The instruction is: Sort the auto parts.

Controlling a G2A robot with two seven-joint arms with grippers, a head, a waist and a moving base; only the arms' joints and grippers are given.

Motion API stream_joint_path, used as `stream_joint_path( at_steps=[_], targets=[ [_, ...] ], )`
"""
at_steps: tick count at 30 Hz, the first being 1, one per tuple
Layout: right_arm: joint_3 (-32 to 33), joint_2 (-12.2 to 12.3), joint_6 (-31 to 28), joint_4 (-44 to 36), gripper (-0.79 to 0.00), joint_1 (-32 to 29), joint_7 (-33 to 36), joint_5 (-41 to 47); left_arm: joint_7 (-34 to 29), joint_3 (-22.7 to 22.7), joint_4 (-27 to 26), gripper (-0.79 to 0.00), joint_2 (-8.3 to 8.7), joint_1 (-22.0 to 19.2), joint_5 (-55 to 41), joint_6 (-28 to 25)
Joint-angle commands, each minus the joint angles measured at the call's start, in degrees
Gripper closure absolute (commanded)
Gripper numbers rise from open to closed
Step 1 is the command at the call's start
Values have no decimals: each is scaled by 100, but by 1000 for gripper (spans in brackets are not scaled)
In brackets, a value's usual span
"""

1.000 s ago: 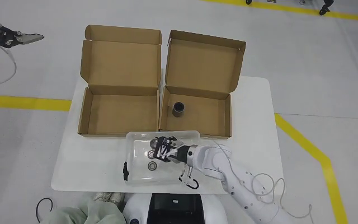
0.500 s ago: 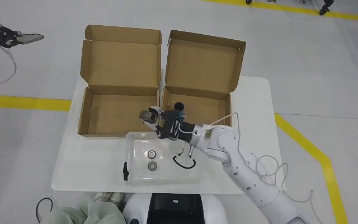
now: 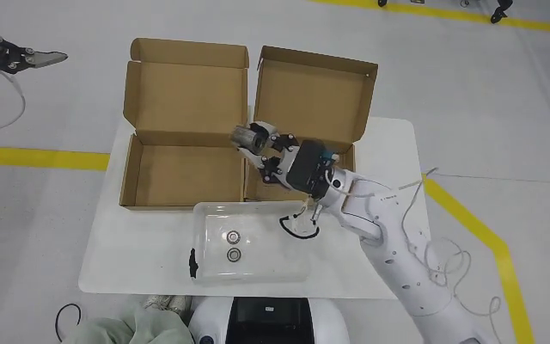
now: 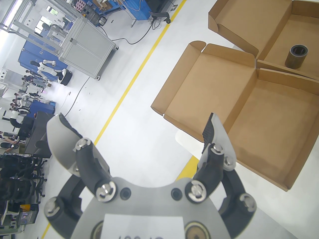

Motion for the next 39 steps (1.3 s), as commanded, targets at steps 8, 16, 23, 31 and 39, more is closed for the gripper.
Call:
stream_joint_path(
  at_steps=[8, 16, 23, 31, 39],
  targets=[
    [286, 17, 234, -476, 0, -14, 129, 178, 0, 0, 0, -785, 0, 0, 0, 0],
    [407, 18, 221, -559, 0, 19, -209, 181, 0, 0, 0, -785, 0, 0, 0, 0],
    [464, 39, 34, -606, 0, -90, -544, 60, 0, 0, 0, -785, 0, 0, 0, 0],
    [391, 66, -17, -411, 0, -391, -566, -142, 0, 0, 0, -785, 0, 0, 0, 0],
    [426, 97, 92, -67, 0, -700, -720, -300, 0, 0, 0, -785, 0, 0, 0, 0]
  ],
)
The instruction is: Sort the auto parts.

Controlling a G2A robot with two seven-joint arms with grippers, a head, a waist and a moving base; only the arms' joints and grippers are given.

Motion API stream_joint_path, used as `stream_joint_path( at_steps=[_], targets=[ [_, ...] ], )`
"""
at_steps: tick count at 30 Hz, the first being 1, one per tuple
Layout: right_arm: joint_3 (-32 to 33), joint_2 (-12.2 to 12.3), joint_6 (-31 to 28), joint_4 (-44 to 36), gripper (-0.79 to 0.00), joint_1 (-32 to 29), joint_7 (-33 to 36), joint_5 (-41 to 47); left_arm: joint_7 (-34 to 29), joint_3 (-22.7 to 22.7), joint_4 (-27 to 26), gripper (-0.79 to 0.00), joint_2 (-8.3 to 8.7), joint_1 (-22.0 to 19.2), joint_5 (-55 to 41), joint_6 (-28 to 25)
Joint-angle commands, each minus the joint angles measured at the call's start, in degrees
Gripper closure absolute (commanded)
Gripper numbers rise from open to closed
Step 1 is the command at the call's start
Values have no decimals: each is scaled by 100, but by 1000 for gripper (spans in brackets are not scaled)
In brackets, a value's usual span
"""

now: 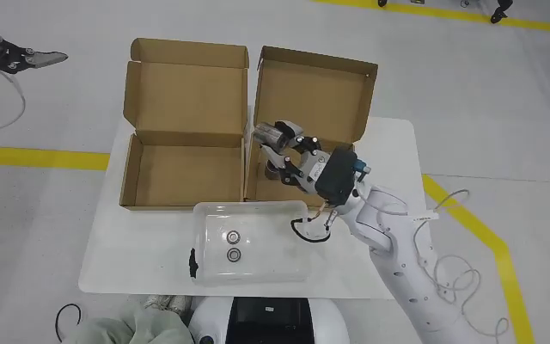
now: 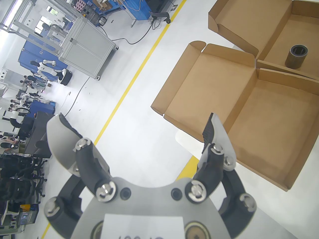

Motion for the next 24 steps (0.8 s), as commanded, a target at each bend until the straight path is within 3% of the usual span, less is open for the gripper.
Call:
stream_joint_path(
  at_steps=[1, 11, 24],
  targets=[
    [29, 11, 87, 80, 0, -71, 130, -74, 0, 0, 0, -785, 0, 0, 0, 0],
    [160, 39, 1152, 248, 0, -608, 1604, -91, 0, 0, 0, -785, 0, 0, 0, 0],
    [-54, -15, 1739, 809, 0, -203, 3700, -198, 0, 0, 0, -785, 0, 0, 0, 0]
  ],
)
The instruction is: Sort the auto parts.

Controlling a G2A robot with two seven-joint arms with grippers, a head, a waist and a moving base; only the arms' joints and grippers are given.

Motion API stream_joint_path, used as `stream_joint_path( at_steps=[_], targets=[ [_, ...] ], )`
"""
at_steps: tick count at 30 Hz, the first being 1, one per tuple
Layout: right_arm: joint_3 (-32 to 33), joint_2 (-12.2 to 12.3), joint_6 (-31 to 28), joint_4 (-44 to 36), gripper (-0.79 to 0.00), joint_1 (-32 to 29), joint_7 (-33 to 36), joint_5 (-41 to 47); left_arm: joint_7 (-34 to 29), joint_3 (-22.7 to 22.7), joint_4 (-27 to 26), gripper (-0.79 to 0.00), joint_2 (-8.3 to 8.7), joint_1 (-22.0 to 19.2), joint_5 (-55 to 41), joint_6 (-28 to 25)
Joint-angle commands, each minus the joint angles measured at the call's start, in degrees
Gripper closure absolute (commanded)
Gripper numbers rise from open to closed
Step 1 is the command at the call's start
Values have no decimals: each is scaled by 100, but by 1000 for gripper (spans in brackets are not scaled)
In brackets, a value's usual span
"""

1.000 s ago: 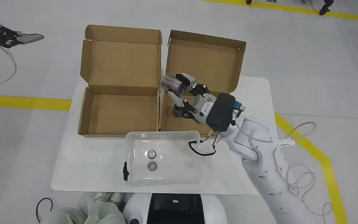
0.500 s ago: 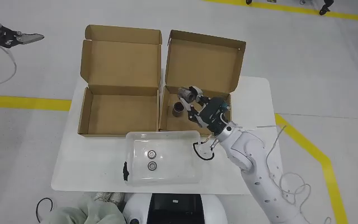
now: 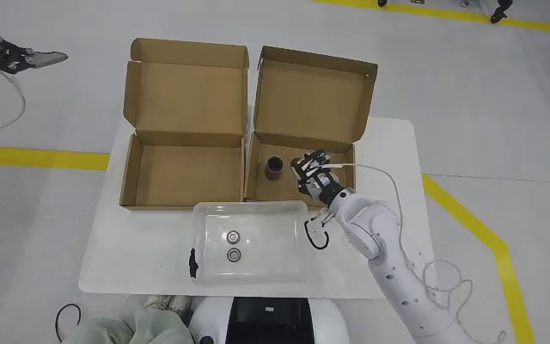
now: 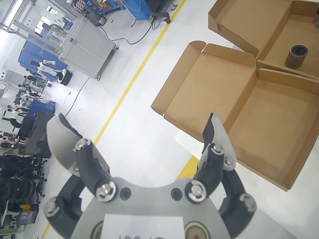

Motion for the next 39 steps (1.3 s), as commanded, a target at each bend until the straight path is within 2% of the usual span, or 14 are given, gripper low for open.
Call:
stream_joint_path(
  at_steps=[1, 15, 26, 28, 30, 36, 39],
  targets=[
    [-51, -15, 52, 94, 0, 88, 192, 14, 0, 0, 0, -785, 0, 0, 0, 0],
    [-533, -192, 210, 1049, 0, 861, 1056, 318, 0, 0, 0, -785, 0, 0, 0, 0],
    [-901, -356, 301, 1733, -9, 1294, 1224, 594, 0, 0, 0, -785, 0, 0, 0, 0],
    [-953, -382, 330, 1820, -43, 1354, 1251, 617, 0, 0, 0, -785, 0, 0, 0, 0],
    [-989, -407, 382, 1906, -148, 1407, 1276, 644, 0, 0, 0, -785, 0, 0, 0, 0],
    [-1102, -478, 453, 2126, -326, 1551, 1308, 722, 0, 0, 0, -785, 0, 0, 0, 0],
    [-1141, -504, 473, 2183, -382, 1600, 1321, 732, 0, 0, 0, -785, 0, 0, 0, 0]
  ],
)
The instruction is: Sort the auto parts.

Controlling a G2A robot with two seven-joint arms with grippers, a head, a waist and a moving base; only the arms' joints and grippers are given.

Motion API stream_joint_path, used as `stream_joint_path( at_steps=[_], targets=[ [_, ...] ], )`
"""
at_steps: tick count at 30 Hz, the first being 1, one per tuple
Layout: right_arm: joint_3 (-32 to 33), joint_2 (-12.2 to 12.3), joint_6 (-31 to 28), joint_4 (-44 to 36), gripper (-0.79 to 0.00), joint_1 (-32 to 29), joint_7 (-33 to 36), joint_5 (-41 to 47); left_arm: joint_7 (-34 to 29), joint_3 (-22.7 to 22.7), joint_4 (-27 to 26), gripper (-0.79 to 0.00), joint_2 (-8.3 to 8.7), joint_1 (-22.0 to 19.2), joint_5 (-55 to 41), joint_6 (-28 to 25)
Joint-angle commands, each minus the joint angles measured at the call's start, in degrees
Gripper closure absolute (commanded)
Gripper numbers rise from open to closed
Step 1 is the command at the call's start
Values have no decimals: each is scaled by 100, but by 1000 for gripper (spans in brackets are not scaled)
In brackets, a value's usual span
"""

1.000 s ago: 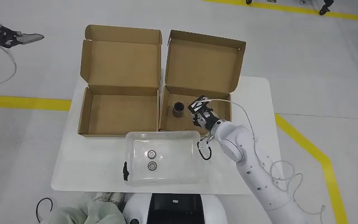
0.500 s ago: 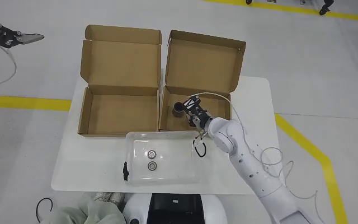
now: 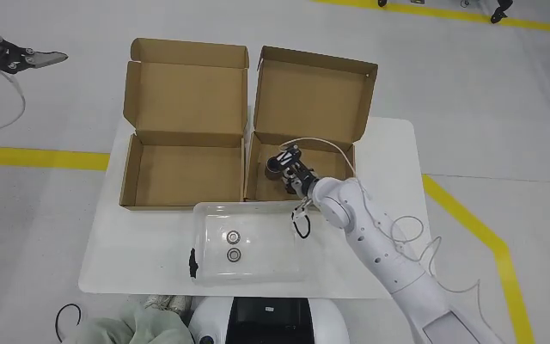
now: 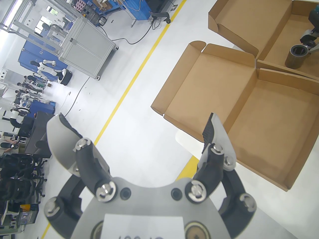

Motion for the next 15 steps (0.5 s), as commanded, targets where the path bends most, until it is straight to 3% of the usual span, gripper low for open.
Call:
stream_joint_path(
  at_steps=[1, 5, 15],
  targets=[
    [-18, -13, 16, 8, -425, 15, 7, 8, 0, 0, 0, -785, 0, 0, 0, 0],
    [-26, -17, 92, -153, -493, 3, 62, -127, 0, 0, 0, -785, 0, 0, 0, 0],
    [184, 129, -32, -1748, -480, -598, 177, -731, 0, 0, 0, -785, 0, 0, 0, 0]
  ],
)
